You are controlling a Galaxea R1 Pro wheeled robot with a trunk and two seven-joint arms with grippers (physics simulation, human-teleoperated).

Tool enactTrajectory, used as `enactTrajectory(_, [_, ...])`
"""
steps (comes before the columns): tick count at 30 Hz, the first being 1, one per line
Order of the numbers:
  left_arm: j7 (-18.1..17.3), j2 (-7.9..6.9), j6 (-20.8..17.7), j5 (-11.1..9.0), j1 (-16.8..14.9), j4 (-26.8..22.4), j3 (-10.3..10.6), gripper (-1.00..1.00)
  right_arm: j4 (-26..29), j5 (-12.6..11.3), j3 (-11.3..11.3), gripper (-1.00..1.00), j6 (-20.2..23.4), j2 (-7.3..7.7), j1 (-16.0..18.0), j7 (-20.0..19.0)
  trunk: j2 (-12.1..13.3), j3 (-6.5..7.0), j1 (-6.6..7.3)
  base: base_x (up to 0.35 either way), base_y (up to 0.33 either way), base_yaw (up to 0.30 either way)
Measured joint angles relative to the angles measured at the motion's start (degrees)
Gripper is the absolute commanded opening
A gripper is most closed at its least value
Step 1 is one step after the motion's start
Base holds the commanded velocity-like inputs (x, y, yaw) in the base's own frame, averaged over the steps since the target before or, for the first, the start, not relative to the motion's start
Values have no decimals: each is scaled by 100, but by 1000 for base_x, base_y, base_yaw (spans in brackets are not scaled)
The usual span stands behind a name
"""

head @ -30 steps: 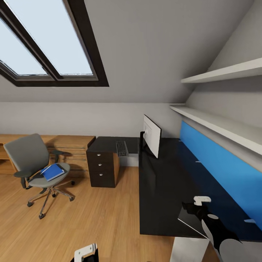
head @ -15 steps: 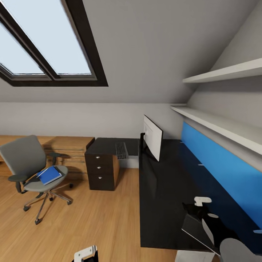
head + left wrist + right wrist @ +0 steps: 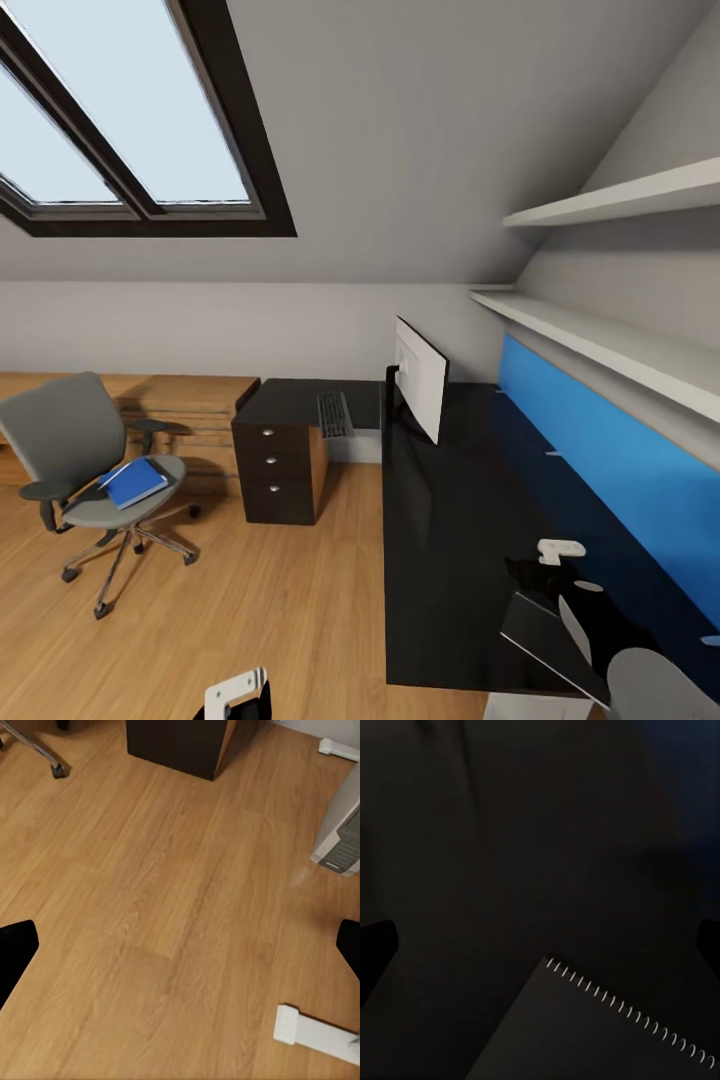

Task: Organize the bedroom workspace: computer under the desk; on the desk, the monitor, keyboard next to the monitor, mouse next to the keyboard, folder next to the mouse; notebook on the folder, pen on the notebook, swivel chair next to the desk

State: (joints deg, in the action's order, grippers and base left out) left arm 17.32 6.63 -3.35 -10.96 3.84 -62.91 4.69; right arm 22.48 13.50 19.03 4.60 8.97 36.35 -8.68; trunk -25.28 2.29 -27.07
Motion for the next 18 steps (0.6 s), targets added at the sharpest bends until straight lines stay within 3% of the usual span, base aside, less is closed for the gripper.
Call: enactTrajectory(18, [9, -2, 9, 0, 3, 1, 2, 100, 16, -33, 13, 100, -3, 73, 0, -5, -716, -315, -395, 0, 0, 0])
